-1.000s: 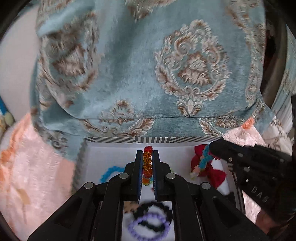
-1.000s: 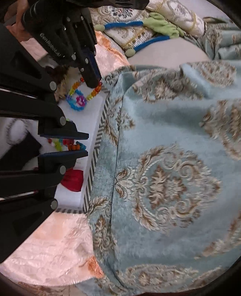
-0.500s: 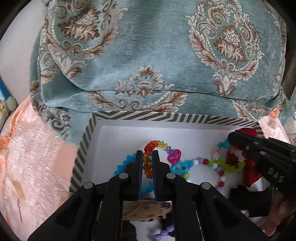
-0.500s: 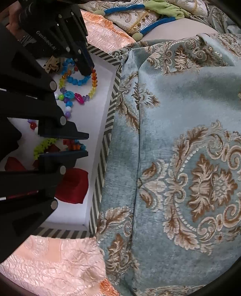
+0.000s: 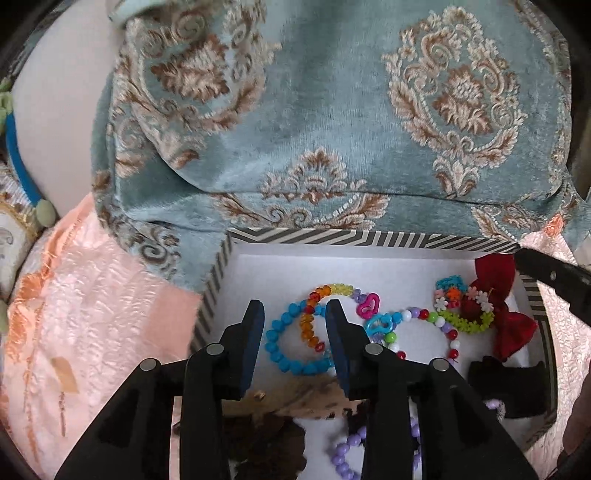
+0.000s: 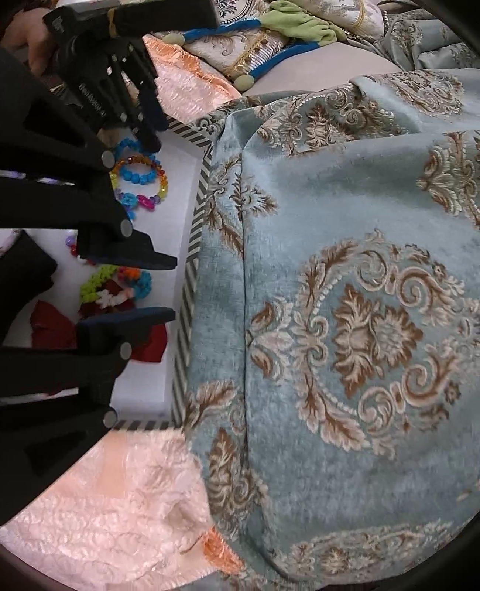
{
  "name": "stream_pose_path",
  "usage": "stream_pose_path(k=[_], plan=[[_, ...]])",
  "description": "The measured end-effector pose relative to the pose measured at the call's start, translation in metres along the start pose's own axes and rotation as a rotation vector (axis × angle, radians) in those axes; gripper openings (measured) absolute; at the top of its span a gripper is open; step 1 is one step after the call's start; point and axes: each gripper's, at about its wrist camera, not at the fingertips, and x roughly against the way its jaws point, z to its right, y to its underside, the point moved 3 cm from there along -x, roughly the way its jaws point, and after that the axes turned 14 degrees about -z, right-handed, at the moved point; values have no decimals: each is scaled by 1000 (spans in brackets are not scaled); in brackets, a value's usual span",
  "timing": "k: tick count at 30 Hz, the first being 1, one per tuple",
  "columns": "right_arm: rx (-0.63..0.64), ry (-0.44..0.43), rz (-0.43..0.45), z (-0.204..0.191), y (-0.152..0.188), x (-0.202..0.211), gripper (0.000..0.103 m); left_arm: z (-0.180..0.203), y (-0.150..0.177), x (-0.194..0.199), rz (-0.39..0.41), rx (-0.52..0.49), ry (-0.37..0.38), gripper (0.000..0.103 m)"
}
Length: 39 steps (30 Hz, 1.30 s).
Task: Organize jewelry
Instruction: 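Open both tools and withdraw them from the box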
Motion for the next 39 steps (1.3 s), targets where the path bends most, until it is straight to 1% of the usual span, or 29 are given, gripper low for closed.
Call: stream_pose_path(k=[2, 4, 6, 8, 11, 13, 15, 17, 18, 20, 22, 24, 25, 30, 37, 38, 39], plan=[[1, 2, -1, 0, 12, 10, 21, -4, 4, 12, 15, -9, -2, 17], [20, 22, -13, -2, 28, 18, 21, -9, 14, 23, 31, -21, -8, 17], [31, 30, -19, -2, 50, 27, 21, -17, 29, 33, 38, -33, -7, 17], [33, 12, -50, 0, 78, 33, 21, -32, 46, 42, 39, -24, -19, 17], [40, 2, -101, 4, 107, 33, 21, -62, 62, 53, 38, 35, -51, 17], [36, -9, -130, 7, 122, 32, 21, -88, 69, 55, 28, 115, -65, 17], [26, -21, -158, 10, 134, 30, 21, -105, 76, 47, -5, 170, -74, 17], [12, -32, -198, 13, 143, 22, 21, -116, 84, 36, -48, 214, -48, 17], [1, -33, -205, 16, 146, 20, 22, -117, 87, 30, -65, 224, -24, 17], [-14, -28, -203, 21, 148, 19, 22, -109, 92, 21, -90, 199, 3, 17], [-32, -17, -209, 28, 148, 19, 23, -97, 97, 12, -104, 154, -24, 17], [-54, -2, -218, 34, 149, 18, 26, -91, 97, 9, -107, 135, -50, 16], [-59, -16, -219, 36, 150, 19, 26, -88, 97, 8, -104, 129, -63, 16], [-43, -11, -229, 37, 152, 23, 26, -85, 98, 7, -113, 120, -51, 16], [-57, 1, -241, 39, 153, 28, 26, -67, 114, 14, -131, 75, -80, 16], [-57, 0, -242, 39, 154, 28, 26, -62, 120, 11, -164, 64, -70, 14], [-60, -2, -241, 39, 155, 29, 26, -56, 128, 6, -202, 51, -68, 13]])
